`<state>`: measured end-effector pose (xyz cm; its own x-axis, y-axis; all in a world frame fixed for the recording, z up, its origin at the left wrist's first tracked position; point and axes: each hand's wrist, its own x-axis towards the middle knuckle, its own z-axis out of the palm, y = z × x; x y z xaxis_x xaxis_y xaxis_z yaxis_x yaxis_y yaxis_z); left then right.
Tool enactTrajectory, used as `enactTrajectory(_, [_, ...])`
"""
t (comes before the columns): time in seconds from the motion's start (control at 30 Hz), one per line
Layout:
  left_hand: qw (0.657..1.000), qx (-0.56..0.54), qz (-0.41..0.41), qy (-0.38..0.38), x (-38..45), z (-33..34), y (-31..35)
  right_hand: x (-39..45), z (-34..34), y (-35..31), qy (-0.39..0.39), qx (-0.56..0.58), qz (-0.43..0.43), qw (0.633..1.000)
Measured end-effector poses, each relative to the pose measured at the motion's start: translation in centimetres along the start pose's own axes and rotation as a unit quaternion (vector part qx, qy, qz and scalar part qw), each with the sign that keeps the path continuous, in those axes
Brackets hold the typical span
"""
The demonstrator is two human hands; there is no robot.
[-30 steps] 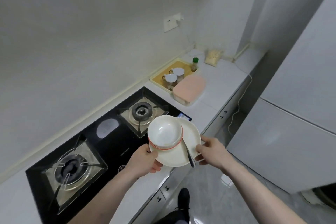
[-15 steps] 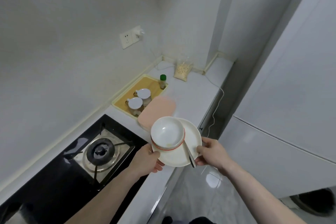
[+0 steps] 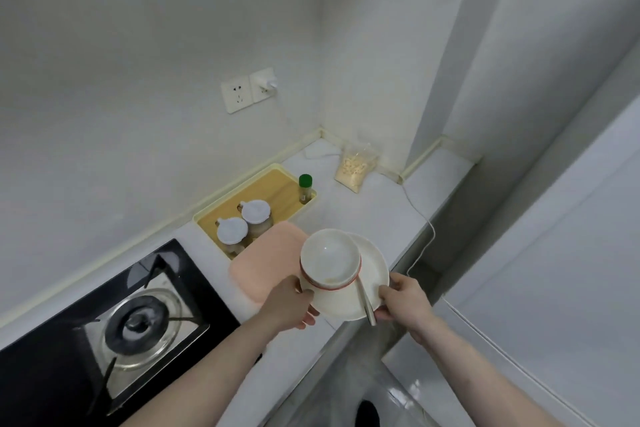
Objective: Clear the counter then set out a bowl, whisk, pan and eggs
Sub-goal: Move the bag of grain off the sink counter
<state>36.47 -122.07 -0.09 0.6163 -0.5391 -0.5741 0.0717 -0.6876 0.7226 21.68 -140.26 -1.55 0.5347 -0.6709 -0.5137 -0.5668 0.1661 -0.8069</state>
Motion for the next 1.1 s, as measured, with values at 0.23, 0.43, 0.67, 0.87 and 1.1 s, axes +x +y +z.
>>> enactTrajectory(0.23, [0.998,-0.033,-0.051,0.018,4.1,2.3,3.2,8.0,-2.0,-0.5,-0.016,0.002,0.034,0.999])
enactTrajectory(0.43, [0.998,-0.016,-0.057,0.009,6.2,1.0,3.7,12.0,-1.2,-1.2,-0.001,0.03,0.078,0.997])
enactTrajectory(0.67, [0.994,0.042,-0.008,0.104,7.3,-2.6,1.2,15.6,-0.1,-2.0,0.007,0.023,0.108,0.994])
enactTrajectory(0.87, [0.984,0.117,-0.002,0.134,7.5,-3.8,-0.2,18.7,0.8,-2.0,0.002,0.009,0.129,0.992])
enactTrajectory(1.1, [0.966,0.209,-0.017,0.153,8.5,-3.6,-1.2,23.0,1.9,-3.1,-0.033,-0.029,0.138,0.989])
